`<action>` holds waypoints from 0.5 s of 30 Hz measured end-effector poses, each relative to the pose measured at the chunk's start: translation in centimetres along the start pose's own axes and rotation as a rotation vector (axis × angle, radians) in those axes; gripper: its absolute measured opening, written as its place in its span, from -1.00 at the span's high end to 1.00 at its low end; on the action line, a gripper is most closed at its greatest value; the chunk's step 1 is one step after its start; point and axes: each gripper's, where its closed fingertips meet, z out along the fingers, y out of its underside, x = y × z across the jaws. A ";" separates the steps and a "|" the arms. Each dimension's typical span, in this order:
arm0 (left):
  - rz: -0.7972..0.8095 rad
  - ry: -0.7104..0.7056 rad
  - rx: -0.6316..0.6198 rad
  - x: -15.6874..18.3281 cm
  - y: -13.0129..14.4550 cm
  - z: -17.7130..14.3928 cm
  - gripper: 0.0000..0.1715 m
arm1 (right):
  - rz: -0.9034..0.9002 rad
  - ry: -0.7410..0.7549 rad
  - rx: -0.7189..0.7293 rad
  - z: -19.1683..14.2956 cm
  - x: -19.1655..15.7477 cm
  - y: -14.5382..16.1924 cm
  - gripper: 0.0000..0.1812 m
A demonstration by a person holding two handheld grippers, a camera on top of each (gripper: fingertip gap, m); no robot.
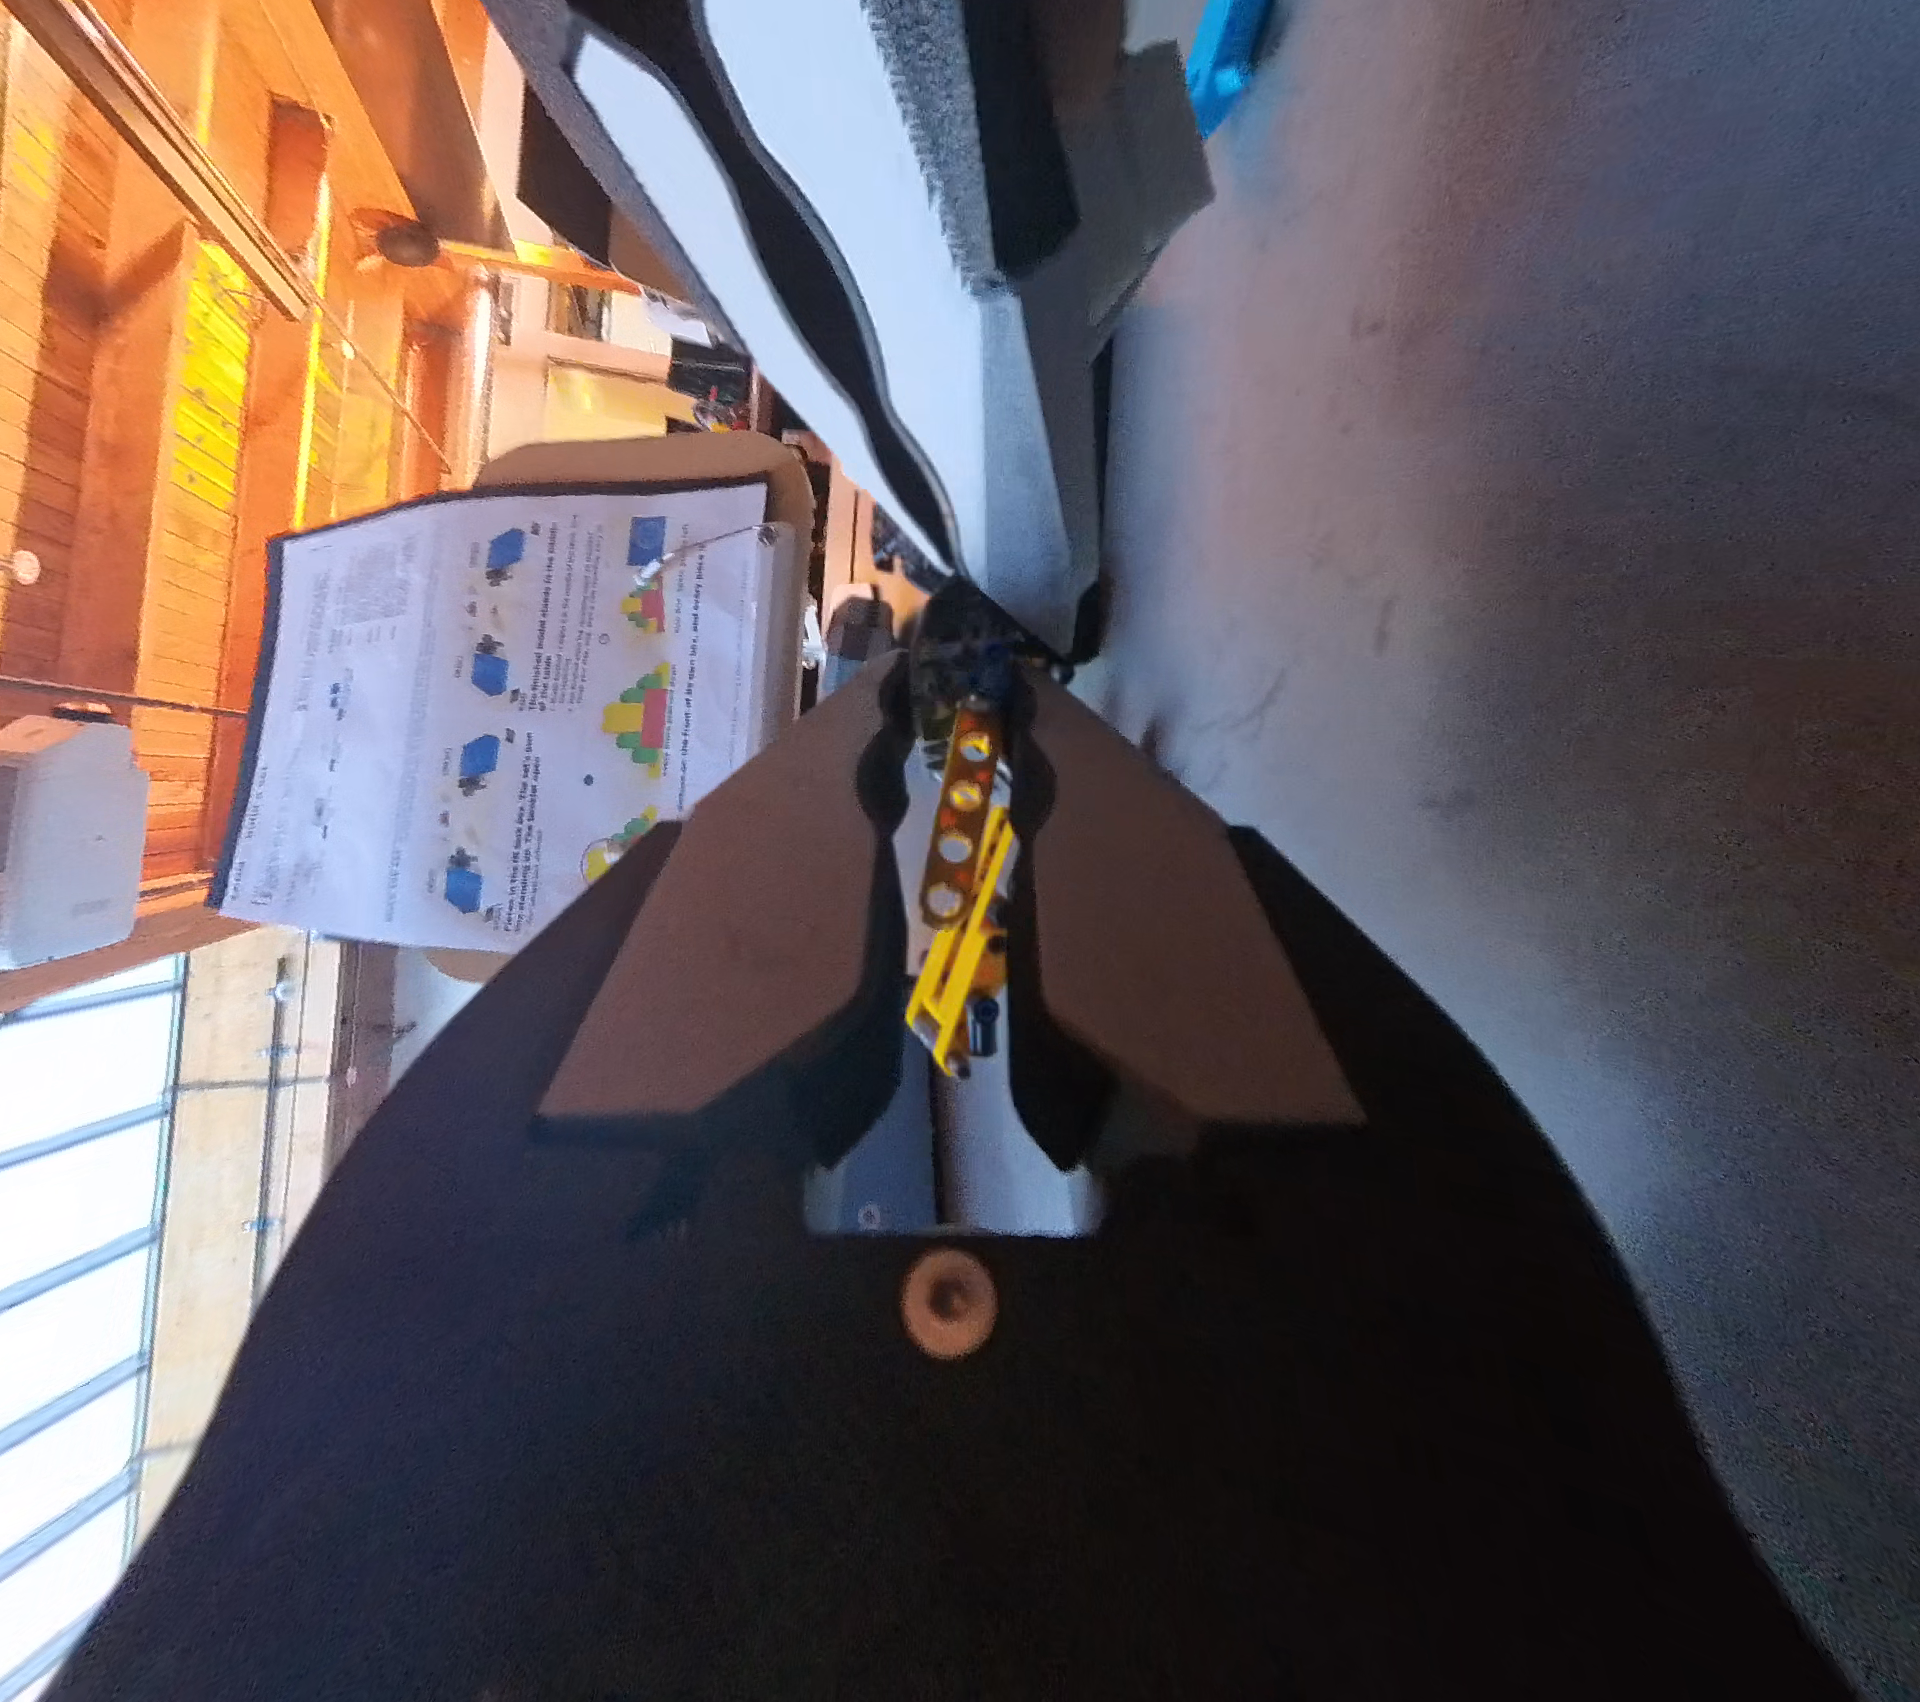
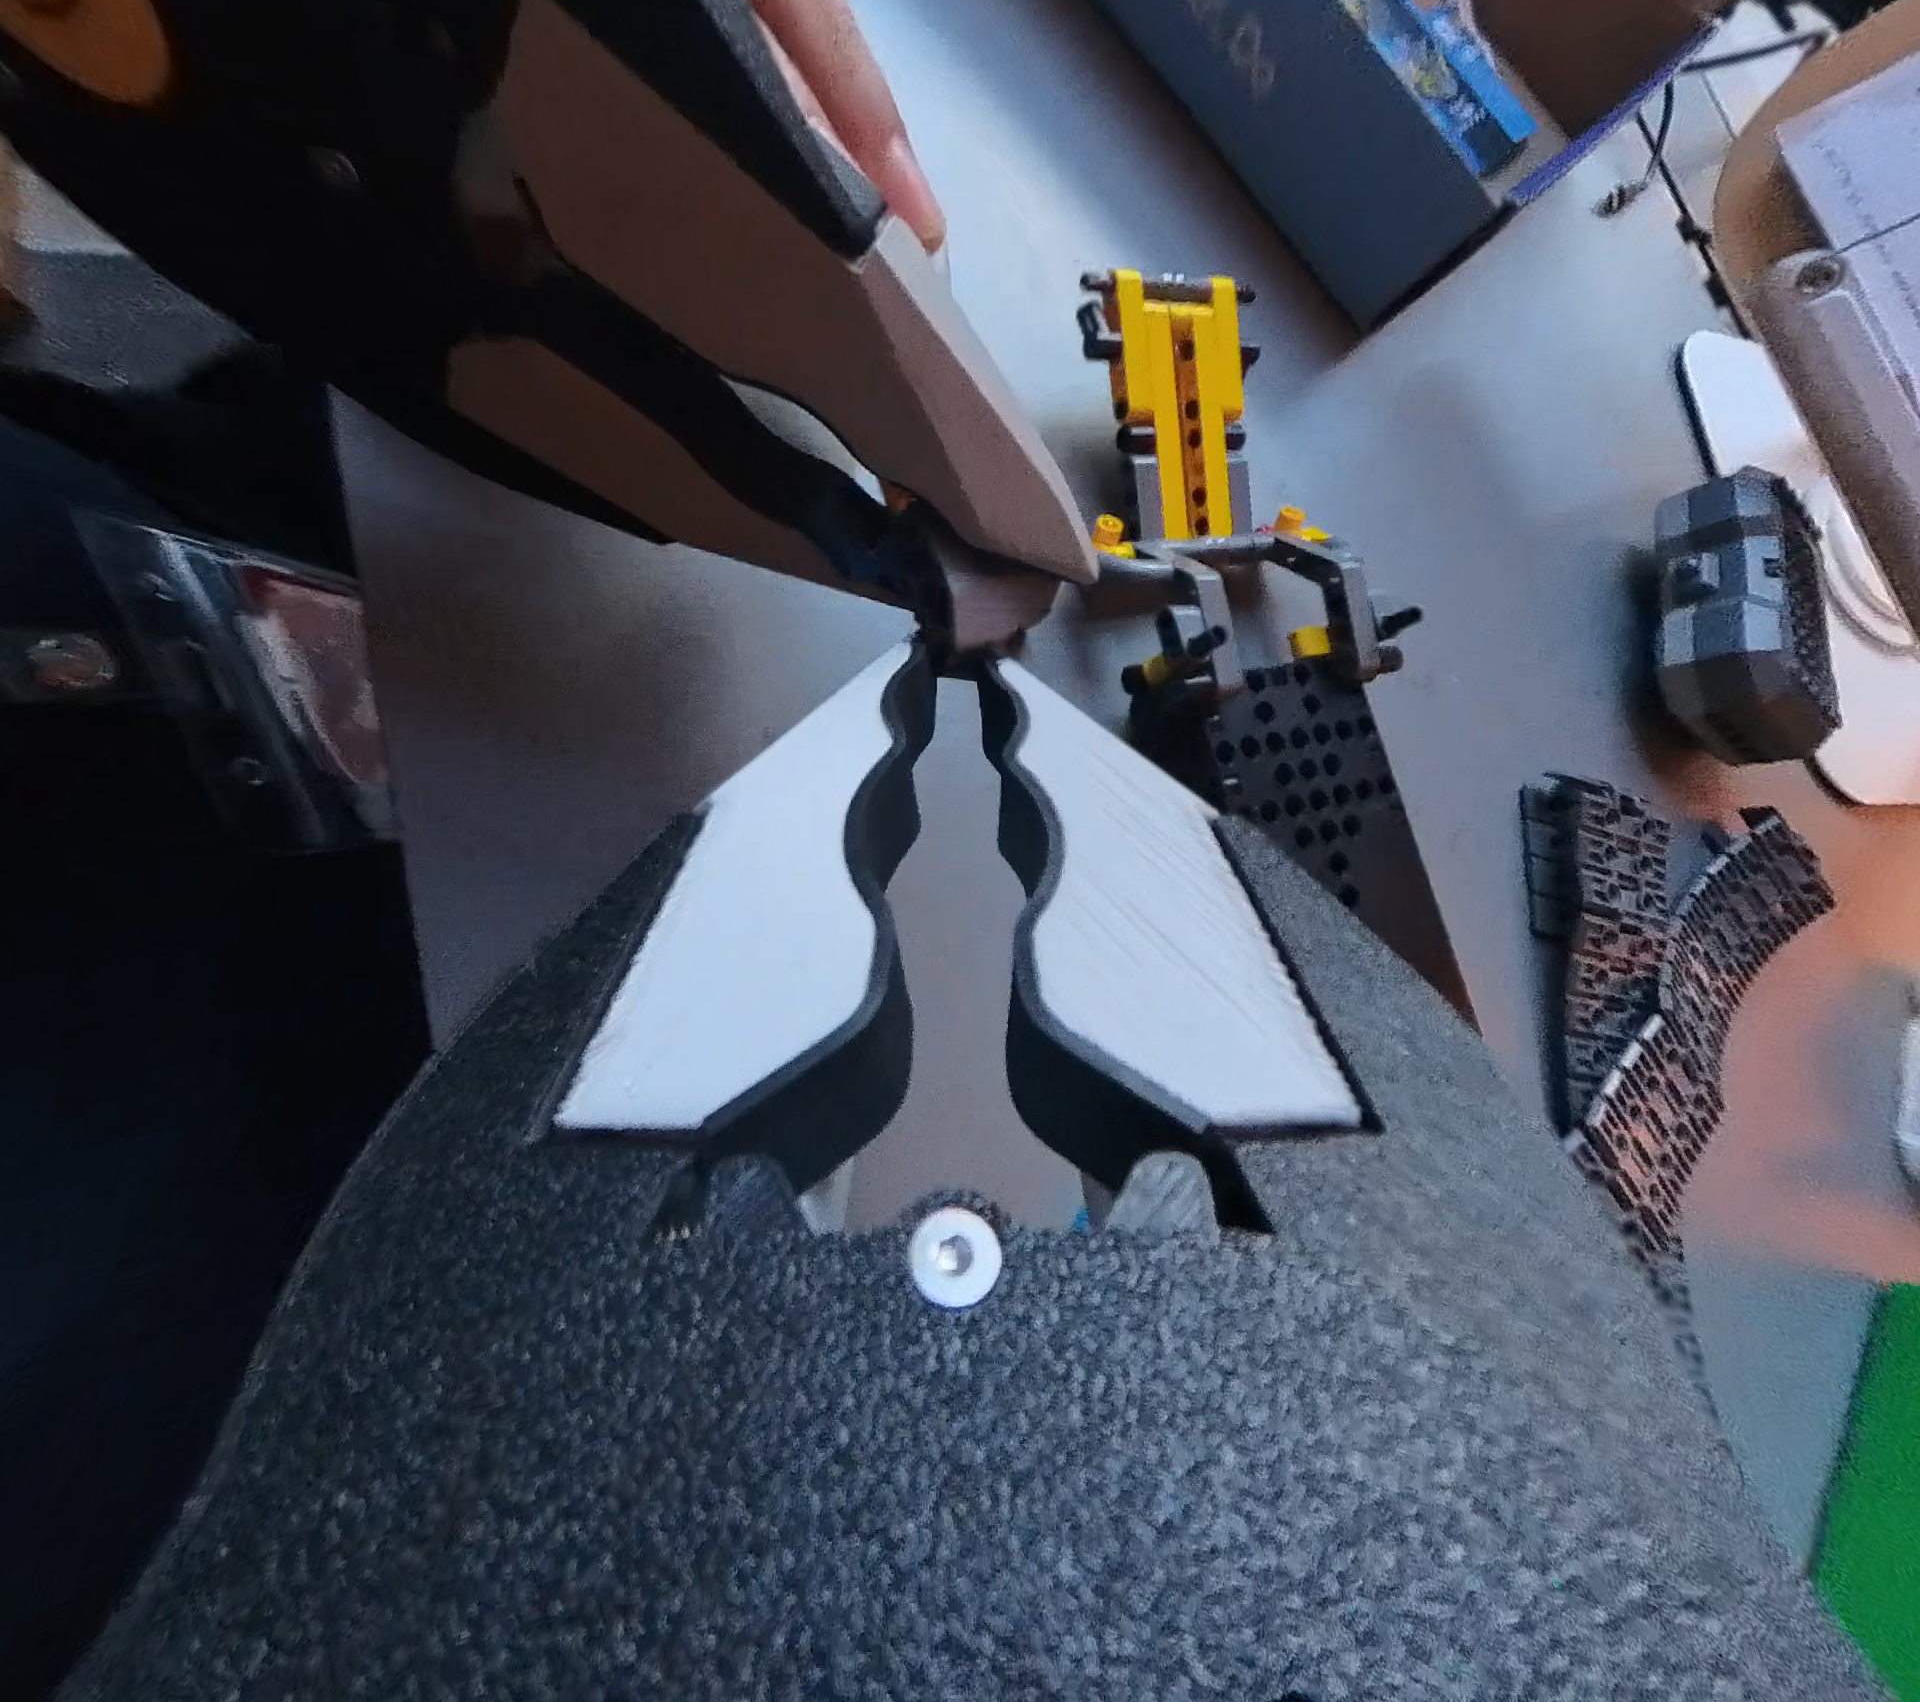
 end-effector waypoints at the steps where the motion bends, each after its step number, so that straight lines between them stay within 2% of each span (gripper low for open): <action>1: -0.001 0.003 -0.013 0.1 0.1 0.1 0.85 | 0.001 0.003 -0.019 0.2 0.0 0.3 0.95; 7: 0.009 0.005 -0.031 0.6 0.4 0.6 0.85 | 0.144 -0.083 -0.047 0.3 -0.2 1.1 0.95; 13: 0.065 0.037 -0.075 1.8 0.8 0.9 0.85 | 0.177 -0.112 -0.090 0.9 -0.8 2.3 0.95; 14: 0.058 0.000 -0.082 1.2 0.9 1.0 0.85 | 0.171 -0.119 -0.110 1.1 -1.0 2.8 0.96; 15: 0.011 -0.153 -0.037 -2.0 0.4 0.4 0.85 | 0.151 -0.108 -0.128 1.5 -1.0 3.4 1.00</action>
